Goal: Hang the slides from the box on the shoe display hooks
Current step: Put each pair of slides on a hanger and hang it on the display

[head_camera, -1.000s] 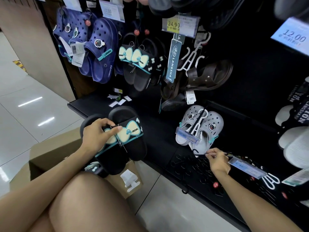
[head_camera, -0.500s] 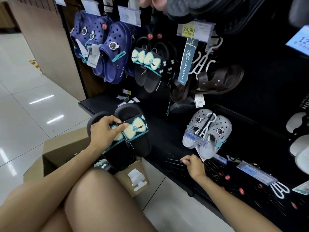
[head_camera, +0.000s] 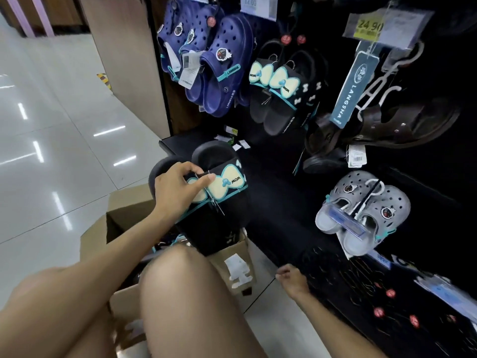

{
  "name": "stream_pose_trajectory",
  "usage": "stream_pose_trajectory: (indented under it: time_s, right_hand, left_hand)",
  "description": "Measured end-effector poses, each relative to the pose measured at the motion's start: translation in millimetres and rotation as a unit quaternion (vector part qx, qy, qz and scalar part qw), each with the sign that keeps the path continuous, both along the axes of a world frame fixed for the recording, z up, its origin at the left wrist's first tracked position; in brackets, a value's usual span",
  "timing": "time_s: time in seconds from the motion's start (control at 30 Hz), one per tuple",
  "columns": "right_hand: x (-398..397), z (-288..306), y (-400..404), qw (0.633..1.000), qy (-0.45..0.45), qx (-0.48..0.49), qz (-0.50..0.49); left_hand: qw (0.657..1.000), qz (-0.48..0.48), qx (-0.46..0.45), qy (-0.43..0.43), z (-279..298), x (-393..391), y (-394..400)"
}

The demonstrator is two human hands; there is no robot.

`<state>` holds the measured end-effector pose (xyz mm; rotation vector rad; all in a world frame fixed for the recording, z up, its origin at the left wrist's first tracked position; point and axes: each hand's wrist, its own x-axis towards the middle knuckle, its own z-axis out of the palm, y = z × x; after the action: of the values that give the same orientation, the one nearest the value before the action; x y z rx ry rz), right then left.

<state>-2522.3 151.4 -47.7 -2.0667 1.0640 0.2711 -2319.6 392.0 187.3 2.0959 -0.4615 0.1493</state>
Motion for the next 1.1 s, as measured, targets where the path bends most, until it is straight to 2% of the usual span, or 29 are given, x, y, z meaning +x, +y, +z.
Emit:
stream_pose_trajectory:
  time_s: [0.5, 0.77, 0.97, 1.1]
  right_hand:
    - [46, -66, -2, 0.998, 0.007, 0.038, 0.044]
    - [46, -109, 2, 0.997, 0.000, 0.075, -0.023]
    - [47, -141, 8, 0.994, 0.010, 0.107, -0.028]
    - [43, -157, 15, 0.991, -0.001, 0.107, -0.081]
  left_hand:
    - [0.991, -0.064, 0.097, -0.066, -17, 17, -46]
    - [0.989, -0.055, 0.106, -0.090, -30, 26, -56]
    - [0.977, -0.082, 0.156, -0.118, -38, 31, -80]
    - [0.968, -0.091, 0.184, -0.145, -47, 35, -92]
